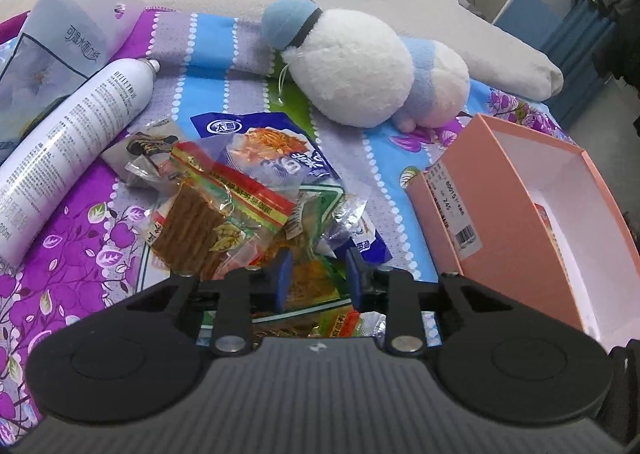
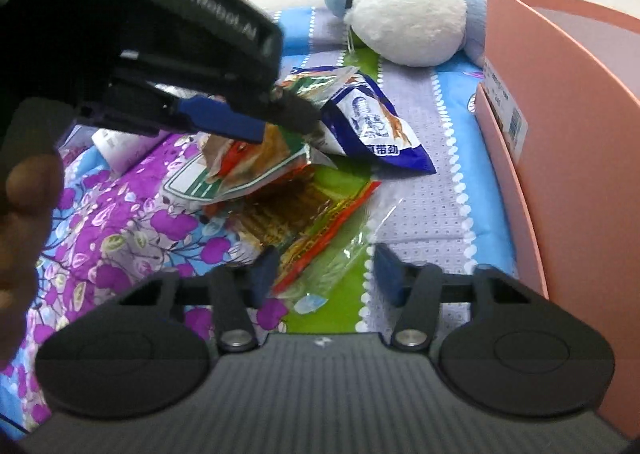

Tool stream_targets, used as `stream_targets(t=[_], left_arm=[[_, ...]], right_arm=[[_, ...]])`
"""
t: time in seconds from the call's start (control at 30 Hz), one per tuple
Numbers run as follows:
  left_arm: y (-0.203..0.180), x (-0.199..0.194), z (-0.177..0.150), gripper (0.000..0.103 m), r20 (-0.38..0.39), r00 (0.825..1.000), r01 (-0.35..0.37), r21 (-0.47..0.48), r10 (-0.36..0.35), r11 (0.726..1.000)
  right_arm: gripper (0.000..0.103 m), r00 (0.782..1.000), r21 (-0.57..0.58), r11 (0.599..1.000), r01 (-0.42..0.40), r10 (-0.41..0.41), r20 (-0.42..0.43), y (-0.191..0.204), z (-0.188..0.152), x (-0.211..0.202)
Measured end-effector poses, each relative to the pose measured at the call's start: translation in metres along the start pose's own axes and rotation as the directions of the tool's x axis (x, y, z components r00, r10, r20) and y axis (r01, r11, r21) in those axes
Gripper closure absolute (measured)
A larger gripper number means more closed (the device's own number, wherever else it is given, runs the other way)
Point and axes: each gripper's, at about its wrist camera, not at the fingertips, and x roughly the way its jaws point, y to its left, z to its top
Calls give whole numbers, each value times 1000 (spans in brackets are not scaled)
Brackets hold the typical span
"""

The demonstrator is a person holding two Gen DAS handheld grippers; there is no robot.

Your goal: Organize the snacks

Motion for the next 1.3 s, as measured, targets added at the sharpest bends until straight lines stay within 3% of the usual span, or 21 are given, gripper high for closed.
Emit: stream_targets(t=[0.13,0.17,0.37,0.57,1.0,1.3], left_arm=[[0,-4,-1,78,9,1000,-5,9,5,1000],[0,-6,-2,80,10,1000,-5,10,4,1000],[-3,-26,-13,88,9,1000,0,8,0,1000],[-5,-56,-36,89,10,1000,10,-8,-10,1000],[-8,-136,-114,89,3,1000,-4,-11,4,1000],[0,-171,-166,91,-20,1000,-20,-42,19,999]], right_arm=[[74,1000,17,1000,-13,13,1,-3,3,-1],[88,1000,15,1000,-17,17,2,-3,3,-2],[91,1000,21,1000,-22,22,17,0,4,-18],[92,1000,28,1000,-7,6,15,-1,-5,-45],[93,1000,87,996,17,-16,-7,13,-55,-111],[93,999,109,994,16,-13,-33,28,-96,-139]])
